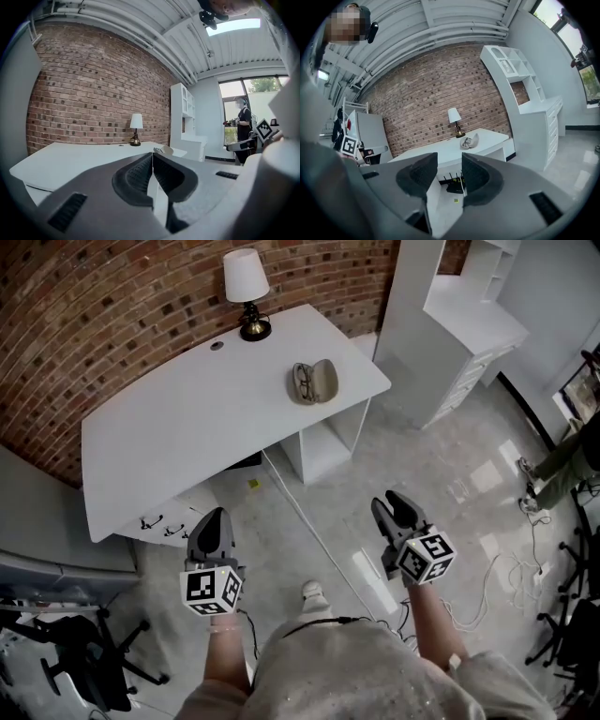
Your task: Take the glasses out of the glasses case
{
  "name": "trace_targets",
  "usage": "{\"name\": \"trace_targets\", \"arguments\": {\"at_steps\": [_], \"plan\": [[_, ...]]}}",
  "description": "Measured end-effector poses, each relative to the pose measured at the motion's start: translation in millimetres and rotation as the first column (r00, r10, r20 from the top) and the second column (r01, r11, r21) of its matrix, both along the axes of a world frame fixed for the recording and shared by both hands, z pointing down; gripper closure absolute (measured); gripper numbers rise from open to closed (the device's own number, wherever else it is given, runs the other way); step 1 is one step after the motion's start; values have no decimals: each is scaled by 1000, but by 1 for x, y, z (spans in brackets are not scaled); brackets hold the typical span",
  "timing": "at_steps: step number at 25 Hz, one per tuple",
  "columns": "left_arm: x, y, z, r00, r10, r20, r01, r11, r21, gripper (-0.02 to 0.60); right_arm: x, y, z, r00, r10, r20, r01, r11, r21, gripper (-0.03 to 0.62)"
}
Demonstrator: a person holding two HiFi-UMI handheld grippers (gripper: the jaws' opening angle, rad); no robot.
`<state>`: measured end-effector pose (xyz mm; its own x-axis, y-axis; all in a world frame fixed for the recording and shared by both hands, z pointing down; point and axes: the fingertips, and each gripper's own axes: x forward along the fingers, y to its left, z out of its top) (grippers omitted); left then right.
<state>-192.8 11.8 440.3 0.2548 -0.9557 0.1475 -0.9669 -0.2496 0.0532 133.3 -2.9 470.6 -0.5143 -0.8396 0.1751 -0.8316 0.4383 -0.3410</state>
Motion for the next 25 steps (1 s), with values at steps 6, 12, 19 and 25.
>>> {"name": "trace_targets", "arguments": {"at_steps": [6,12,19,25], "plan": [[-9,-25,4,1000,7,-16,-7,1000,4,575,-14,-24,-1,1000,3,5,-3,1000,3,425],[-9,-35,5,999,27,-19,-27,1000,10,575,-11,-32,0,1000,19,-10,-19,1000,1,425],[-11,-55,5,1000,26,-8,-26,1000,14,575,-11,-66,2,999,26,26,-26,1000,2,425],[-11,-100,9,1000,-11,-28,11,1000,13,575,-19,-126,3,1000,-15,13,15,1000,13,425]]}}
